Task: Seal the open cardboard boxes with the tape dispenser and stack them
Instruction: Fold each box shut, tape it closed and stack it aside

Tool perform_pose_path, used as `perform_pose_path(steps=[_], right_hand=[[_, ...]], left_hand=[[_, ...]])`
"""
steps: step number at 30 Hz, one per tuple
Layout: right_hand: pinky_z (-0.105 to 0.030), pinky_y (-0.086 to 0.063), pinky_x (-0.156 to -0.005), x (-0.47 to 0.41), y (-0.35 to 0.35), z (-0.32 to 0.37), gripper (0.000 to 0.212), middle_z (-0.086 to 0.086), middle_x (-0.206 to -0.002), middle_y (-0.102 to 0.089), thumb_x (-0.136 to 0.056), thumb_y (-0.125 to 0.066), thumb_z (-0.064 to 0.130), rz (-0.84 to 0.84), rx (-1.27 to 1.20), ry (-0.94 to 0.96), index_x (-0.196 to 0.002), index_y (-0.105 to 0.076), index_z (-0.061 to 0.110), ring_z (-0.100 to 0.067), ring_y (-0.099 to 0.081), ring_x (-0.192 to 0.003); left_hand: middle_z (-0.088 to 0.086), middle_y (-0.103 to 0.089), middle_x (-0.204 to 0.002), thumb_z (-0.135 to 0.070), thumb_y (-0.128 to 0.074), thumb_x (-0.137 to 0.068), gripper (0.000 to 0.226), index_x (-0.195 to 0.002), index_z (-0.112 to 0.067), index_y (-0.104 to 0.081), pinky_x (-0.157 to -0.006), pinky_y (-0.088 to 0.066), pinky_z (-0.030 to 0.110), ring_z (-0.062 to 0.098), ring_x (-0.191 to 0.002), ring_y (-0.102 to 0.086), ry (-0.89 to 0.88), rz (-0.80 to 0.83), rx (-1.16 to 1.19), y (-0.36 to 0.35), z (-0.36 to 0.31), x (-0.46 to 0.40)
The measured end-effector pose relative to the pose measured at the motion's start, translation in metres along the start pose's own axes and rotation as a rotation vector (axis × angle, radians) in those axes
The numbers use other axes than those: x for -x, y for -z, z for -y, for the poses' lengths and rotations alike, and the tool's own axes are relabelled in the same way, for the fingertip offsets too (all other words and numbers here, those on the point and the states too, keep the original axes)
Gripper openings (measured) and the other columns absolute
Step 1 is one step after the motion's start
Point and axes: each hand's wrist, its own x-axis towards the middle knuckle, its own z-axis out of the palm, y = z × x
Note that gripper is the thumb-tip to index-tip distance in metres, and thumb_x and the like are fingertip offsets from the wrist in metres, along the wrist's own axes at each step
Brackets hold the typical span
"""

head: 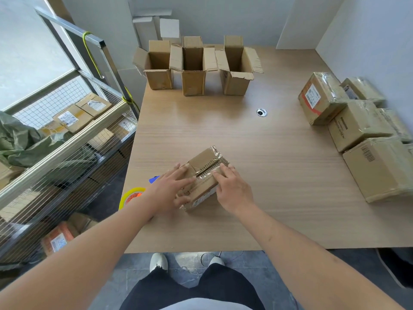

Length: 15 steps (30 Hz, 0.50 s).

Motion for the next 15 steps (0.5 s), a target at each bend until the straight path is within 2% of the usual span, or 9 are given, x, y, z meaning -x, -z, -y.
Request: perform_pose_path(steps=[2,4,7,9,12,15], right_hand=[[-0.045,-0.044,-0.109,-0.003,-0.006,-0.002,0.046,0.006,-0.169,-0.019,-0.105,-0.039,0.030,0.070,-0.036,-0.018,-0.151,-0.041,0.031,-0.021,-0.008,-0.157],[-0.043,-0.037,-0.115,-0.009,-0.010,-0.007,0.049,0.008,-0.170,-0.008,-0.107,-0.036,0.030,0.121,-0.035,0.002,-0.156,-0.031,0.030,-0.020,0.003,-0.158],[-0.040,-0.018,-0.124,-0.020,-0.007,-0.009,0.053,0.004,-0.171,-0.003,-0.107,-0.035,0.026,0.165,-0.028,0.036,-0.160,-0.025,0.024,-0.025,0.006,-0.158],[-0.039,-0.010,-0.126,-0.025,-0.002,-0.008,0.056,0.000,-0.172,-0.002,-0.106,-0.037,0.026,0.197,-0.016,0.034,-0.161,-0.024,0.022,-0.028,0.006,-0.158],[-0.041,-0.007,-0.126,-0.020,0.007,-0.008,0.057,-0.008,-0.170,-0.013,-0.098,-0.053,0.031,0.133,-0.038,0.107,-0.154,-0.041,0.025,-0.030,-0.002,-0.157],[-0.042,-0.015,-0.123,-0.005,0.013,-0.006,0.058,-0.003,-0.159,-0.036,-0.081,-0.074,0.047,0.068,-0.102,0.354,-0.135,-0.061,0.031,-0.025,-0.020,-0.154]], left_hand=[[-0.006,0.007,-0.171,-0.058,-0.063,-0.094,0.068,-0.154,-0.051,-0.033,-0.128,-0.010,0.039,0.018,-0.158,0.010,-0.036,0.047,0.006,-0.002,0.008,0.004],[-0.006,0.012,-0.171,-0.063,-0.063,-0.091,0.070,-0.150,-0.062,-0.026,-0.126,-0.011,0.037,0.016,-0.157,0.014,-0.055,0.048,-0.009,-0.005,0.012,0.007],[-0.005,0.015,-0.171,-0.065,-0.062,-0.090,0.075,-0.148,-0.067,-0.016,-0.126,-0.016,0.039,0.015,-0.157,0.017,-0.044,0.005,-0.084,-0.009,0.009,0.007],[-0.005,0.015,-0.171,-0.063,-0.064,-0.089,0.076,-0.150,-0.067,-0.018,-0.125,-0.017,0.042,0.016,-0.157,0.017,-0.031,-0.031,-0.098,-0.015,0.004,0.007],[-0.005,0.009,-0.172,-0.061,-0.066,-0.090,0.074,-0.149,-0.066,-0.023,-0.124,-0.024,0.046,0.020,-0.158,0.009,0.003,-0.074,-0.085,-0.020,-0.001,0.008],[-0.003,0.006,-0.172,-0.061,-0.066,-0.090,0.069,-0.150,-0.062,-0.031,-0.124,-0.025,0.045,0.022,-0.158,0.004,0.036,-0.074,-0.088,-0.020,-0.006,0.006]])
